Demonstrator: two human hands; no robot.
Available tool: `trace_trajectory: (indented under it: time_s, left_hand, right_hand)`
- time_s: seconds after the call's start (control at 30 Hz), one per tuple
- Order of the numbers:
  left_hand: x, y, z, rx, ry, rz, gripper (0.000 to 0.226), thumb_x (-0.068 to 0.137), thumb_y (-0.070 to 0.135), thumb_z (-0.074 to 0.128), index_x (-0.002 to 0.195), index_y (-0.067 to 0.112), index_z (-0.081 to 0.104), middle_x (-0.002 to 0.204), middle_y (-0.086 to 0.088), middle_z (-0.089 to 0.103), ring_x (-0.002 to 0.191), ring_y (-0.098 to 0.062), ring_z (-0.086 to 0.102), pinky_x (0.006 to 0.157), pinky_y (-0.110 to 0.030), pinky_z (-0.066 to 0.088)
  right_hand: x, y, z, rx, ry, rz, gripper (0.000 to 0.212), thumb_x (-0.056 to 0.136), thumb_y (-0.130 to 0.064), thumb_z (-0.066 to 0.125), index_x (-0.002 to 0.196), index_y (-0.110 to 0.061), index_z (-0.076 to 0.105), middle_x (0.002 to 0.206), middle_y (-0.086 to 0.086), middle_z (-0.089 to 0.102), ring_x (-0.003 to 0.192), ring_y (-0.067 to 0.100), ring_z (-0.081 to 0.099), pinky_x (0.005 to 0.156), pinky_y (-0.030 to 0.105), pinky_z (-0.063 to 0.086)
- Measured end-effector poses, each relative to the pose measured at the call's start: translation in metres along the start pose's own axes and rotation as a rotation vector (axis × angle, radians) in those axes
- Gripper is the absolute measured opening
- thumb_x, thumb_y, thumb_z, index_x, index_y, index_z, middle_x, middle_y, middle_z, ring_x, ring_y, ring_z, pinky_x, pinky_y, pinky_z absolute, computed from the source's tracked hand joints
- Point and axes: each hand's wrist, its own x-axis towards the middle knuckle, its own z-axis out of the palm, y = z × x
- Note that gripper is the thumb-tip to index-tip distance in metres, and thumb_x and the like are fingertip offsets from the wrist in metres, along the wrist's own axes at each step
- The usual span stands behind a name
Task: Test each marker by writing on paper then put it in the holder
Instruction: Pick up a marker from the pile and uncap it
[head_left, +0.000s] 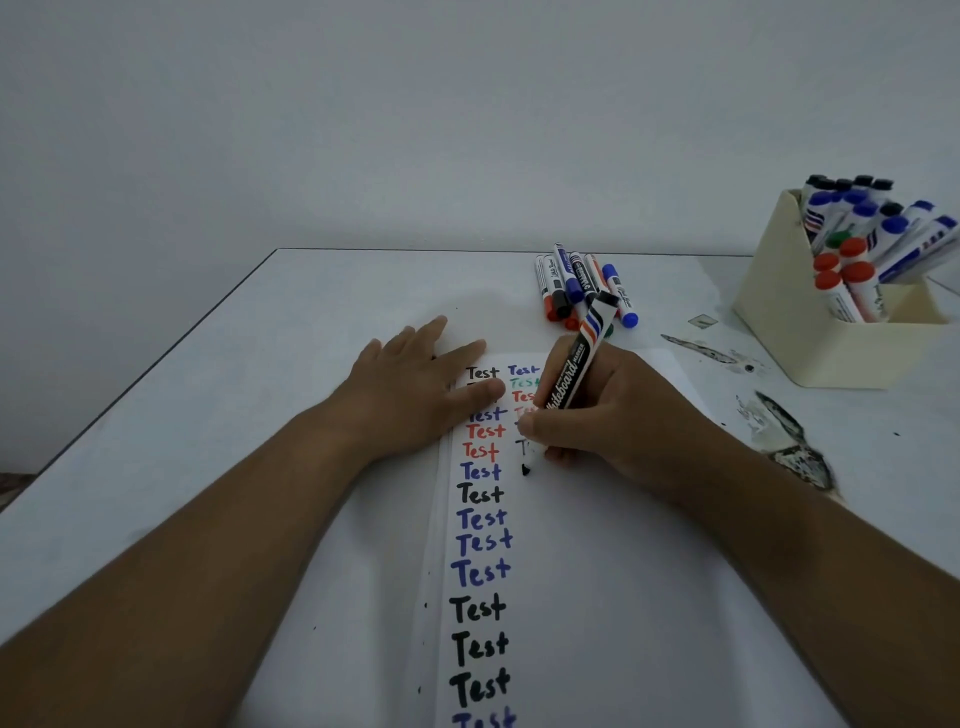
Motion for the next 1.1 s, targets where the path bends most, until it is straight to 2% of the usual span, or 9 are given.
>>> trace_trajectory:
  time_s: [0.17, 0.33, 0.43, 0.5, 0.63, 0.83, 1.1]
  left_hand:
    - [-0.0011, 0.0005, -0.0001, 0.022, -0.035, 0.009, 0.1, 0.065, 0.097, 0.0, 0.154, 0.05, 0.002, 0.167, 0.004, -0.007, 0.154, -0.023, -0.004, 0.122, -0.055, 0.005]
    - [-0.0042, 0.0047, -0.003, 0.021, -0.064, 0.003, 0.097, 0.068, 0.093, 0.005, 0.155, 0.049, 0.0, 0.167, 0.005, -0.011, 0.153, -0.023, -0.01, 0.122, -0.053, 0.0]
    - [-0.0031, 0.0025, -0.0012, 0.028, -0.058, 0.007, 0.102, 0.064, 0.097, 0.0, 0.154, 0.049, 0.0, 0.167, 0.004, -0.01, 0.154, -0.023, -0.009, 0.122, -0.054, 0.001]
    - [-0.0021, 0.0012, -0.0005, 0.031, -0.053, 0.009, 0.105, 0.061, 0.099, -0.002, 0.154, 0.049, 0.0, 0.167, 0.004, -0.008, 0.154, -0.023, -0.008, 0.122, -0.054, 0.002]
    - [-0.0026, 0.0017, -0.0008, 0.023, -0.049, 0.007, 0.098, 0.069, 0.096, 0.006, 0.155, 0.049, 0.002, 0.167, 0.005, -0.005, 0.154, -0.021, -0.007, 0.122, -0.053, 0.002]
    - [-0.0035, 0.0029, -0.0021, 0.031, -0.055, 0.007, 0.094, 0.073, 0.092, 0.011, 0.155, 0.049, 0.002, 0.167, 0.005, -0.004, 0.154, -0.021, -0.006, 0.122, -0.052, 0.001]
    - [-0.0022, 0.0002, -0.0007, 0.027, -0.05, 0.018, 0.099, 0.068, 0.097, 0.006, 0.155, 0.048, 0.003, 0.167, 0.005, -0.001, 0.154, -0.021, -0.005, 0.122, -0.052, 0.003]
  right_hand:
    - [0.0009, 0.0005, -0.0004, -0.007, 0.04, -0.007, 0.023, 0.08, -0.018, 0.083, 0.089, -0.013, 0.062, 0.067, 0.004, 0.07, 0.06, 0.018, 0.067, 0.064, 0.03, 0.059]
    - [0.0005, 0.0016, 0.0008, -0.029, 0.043, -0.031, 0.023, 0.081, -0.021, 0.082, 0.09, -0.012, 0.063, 0.068, 0.003, 0.071, 0.06, 0.015, 0.068, 0.062, 0.027, 0.057]
    - [0.0018, 0.0024, 0.0026, -0.043, 0.043, -0.029, 0.022, 0.082, -0.019, 0.081, 0.089, -0.015, 0.061, 0.065, 0.001, 0.068, 0.059, 0.014, 0.066, 0.061, 0.026, 0.056]
    - [0.0033, 0.003, 0.002, -0.058, 0.053, -0.038, 0.022, 0.083, -0.016, 0.081, 0.086, -0.018, 0.059, 0.062, -0.002, 0.065, 0.059, 0.015, 0.063, 0.063, 0.028, 0.055]
    - [0.0031, 0.0032, -0.0007, -0.012, 0.073, -0.049, 0.022, 0.083, -0.013, 0.08, 0.084, -0.016, 0.058, 0.062, 0.002, 0.065, 0.059, 0.022, 0.063, 0.061, 0.038, 0.056]
    - [0.0002, 0.002, 0.0009, -0.009, 0.016, -0.042, 0.023, 0.083, -0.011, 0.08, 0.084, -0.016, 0.057, 0.057, -0.005, 0.063, 0.053, 0.012, 0.06, 0.054, 0.022, 0.049]
    - [0.0017, 0.0004, 0.0006, -0.032, 0.022, -0.034, 0.024, 0.084, -0.014, 0.08, 0.084, -0.017, 0.056, 0.053, -0.01, 0.061, 0.049, 0.005, 0.058, 0.052, 0.015, 0.046]
